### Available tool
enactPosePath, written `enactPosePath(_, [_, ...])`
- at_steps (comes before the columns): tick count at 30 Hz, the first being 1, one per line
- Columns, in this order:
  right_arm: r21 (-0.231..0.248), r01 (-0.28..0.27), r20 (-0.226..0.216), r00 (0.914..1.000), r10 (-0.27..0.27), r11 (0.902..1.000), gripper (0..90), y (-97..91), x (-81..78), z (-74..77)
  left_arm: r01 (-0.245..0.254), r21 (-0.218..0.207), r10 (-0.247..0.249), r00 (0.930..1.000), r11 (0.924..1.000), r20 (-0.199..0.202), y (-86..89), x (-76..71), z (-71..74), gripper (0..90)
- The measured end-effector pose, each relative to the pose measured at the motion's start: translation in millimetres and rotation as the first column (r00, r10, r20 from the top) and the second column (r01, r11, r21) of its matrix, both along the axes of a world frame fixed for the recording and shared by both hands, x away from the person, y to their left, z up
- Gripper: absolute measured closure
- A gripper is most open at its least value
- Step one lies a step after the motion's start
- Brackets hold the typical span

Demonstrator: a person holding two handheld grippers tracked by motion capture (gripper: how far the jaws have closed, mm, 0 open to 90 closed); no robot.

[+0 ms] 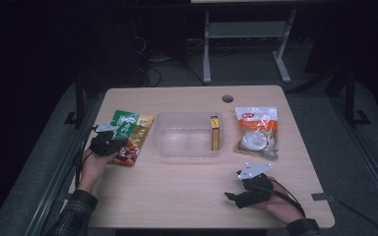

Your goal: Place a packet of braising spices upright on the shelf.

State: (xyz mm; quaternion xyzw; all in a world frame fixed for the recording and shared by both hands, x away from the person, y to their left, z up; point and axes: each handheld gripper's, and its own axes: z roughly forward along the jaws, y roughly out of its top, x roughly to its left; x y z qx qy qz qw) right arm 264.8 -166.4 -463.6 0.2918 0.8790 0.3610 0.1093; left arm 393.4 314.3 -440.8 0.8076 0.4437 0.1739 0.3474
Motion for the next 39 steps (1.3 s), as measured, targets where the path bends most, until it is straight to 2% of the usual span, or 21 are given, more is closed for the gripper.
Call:
enactPosePath(4, [0.001, 0.003, -0.004, 1.0, -0.003, 1.0, 13.8, -0.1, 0.5, -0.3, 0.011, -0.033, -0.013, 0.9986, 0.9994, -0.051, -7.6, 6.8, -9.8, 89.7])
enactPosePath(6, [-0.001, 0.003, 0.0, 1.0, -0.003, 1.0, 13.8, -0.5, 0.3, 0.1, 0.025, -0.007, -0.026, 0.9969, 0.9996, -0.074, -13.0, 5.9, -15.5, 89.7])
enactPosePath(7, [0.001, 0.002, 0.004, 1.0, -0.002, 1.0, 13.8, -1.1, 0.2, 0.5, 0.034, 0.005, -0.034, 0.9967, 0.9994, -0.073, -13.8, 5.3, -16.8, 89.7])
enactPosePath(12, [0.004, 0.012, 0.003, 0.9999, -0.012, 0.9999, 13.8, -3.3, 0.0, 0.7, 0.029, 0.012, -0.028, 0.9967, 0.9995, -0.076, -11.4, 3.5, -19.5, 90.0])
enactPosePath(14, [0.002, 0.009, 0.001, 1.0, -0.009, 1.0, 13.8, -3.2, -0.1, 0.6, 0.031, 0.032, -0.029, 0.9964, 0.999, -0.08, -10.3, 3.2, -19.1, 90.0])
enactPosePath(21, [0.003, 0.009, 0.0, 1.0, -0.009, 1.0, 13.8, -2.9, -0.5, 0.4, -0.003, 0.043, 0.007, 0.9959, 0.9991, -0.091, 3.5, -0.6, -17.8, 90.0])
enactPosePath(23, [0.002, 0.012, 0.0, 0.9999, -0.012, 0.9999, 13.8, -2.6, 0.1, -0.1, -0.004, 0.076, 0.01, 0.9966, 0.9971, -0.082, 6.4, -1.4, -16.7, 90.0])
enactPosePath(24, [0.002, 0.011, -0.001, 0.9999, -0.011, 0.9999, 13.8, -2.4, 0.0, 0.0, -0.015, 0.079, 0.022, 0.9957, 0.9968, -0.09, 7.3, -2.3, -15.8, 90.0])
enactPosePath(25, [0.003, 0.01, 0.0, 1.0, -0.01, 0.9999, 13.8, -2.2, -0.2, 0.2, -0.021, 0.064, 0.027, 0.9947, 0.9978, -0.099, 6.9, -3.6, -15.6, 90.0])
enactPosePath(28, [0.002, 0.008, -0.001, 1.0, -0.008, 1.0, 13.9, -1.8, -0.4, 0.0, 0.018, -0.006, -0.019, 0.9902, 0.9998, -0.138, 1.3, -12.3, -15.4, 90.0])
enactPosePath(30, [-0.004, 0.009, 0.001, 1.0, -0.009, 1.0, 13.8, -1.9, 0.1, -0.1, 0.063, -0.022, -0.066, 0.9845, 0.9978, -0.163, -4.8, -18.1, -15.1, 90.0])
enactPosePath(31, [-0.004, 0.01, 0.002, 0.9999, -0.01, 0.9999, 13.8, -2.1, 0.2, 0.1, 0.078, -0.026, -0.081, 0.9842, 0.9966, -0.157, -9.9, -21.2, -16.1, 90.0])
enactPosePath(32, [-0.002, 0.011, 0.002, 0.9999, -0.011, 0.9999, 13.8, -2.5, 0.4, 0.4, 0.087, -0.024, -0.089, 0.983, 0.9959, -0.16, -12.6, -22.3, -16.5, 90.0])
enactPosePath(33, [-0.002, 0.012, 0.002, 0.9999, -0.012, 0.9999, 13.8, -2.7, 0.4, 0.5, 0.089, -0.046, -0.095, 0.9809, 0.995, -0.169, -16.4, -23.2, -17.2, 90.0])
enactPosePath(35, [-0.002, 0.012, 0.003, 0.9999, -0.012, 0.9999, 13.9, -2.7, 0.5, 0.6, 0.095, -0.048, -0.102, 0.9809, 0.9943, -0.166, -23.1, -23.8, -18.3, 90.0])
enactPosePath(37, [-0.001, 0.011, 0.002, 0.9999, -0.011, 0.9999, 13.8, -2.0, 0.5, 0.3, 0.113, -0.071, -0.124, 0.9766, 0.991, -0.176, -28.7, -24.7, -19.4, 90.0])
enactPosePath(39, [-0.003, 0.006, 0.003, 1.0, -0.006, 1.0, 13.8, -1.8, 0.3, 0.3, 0.117, -0.036, -0.122, 0.9789, 0.9925, -0.165, -34.5, -27.0, -18.1, 90.0])
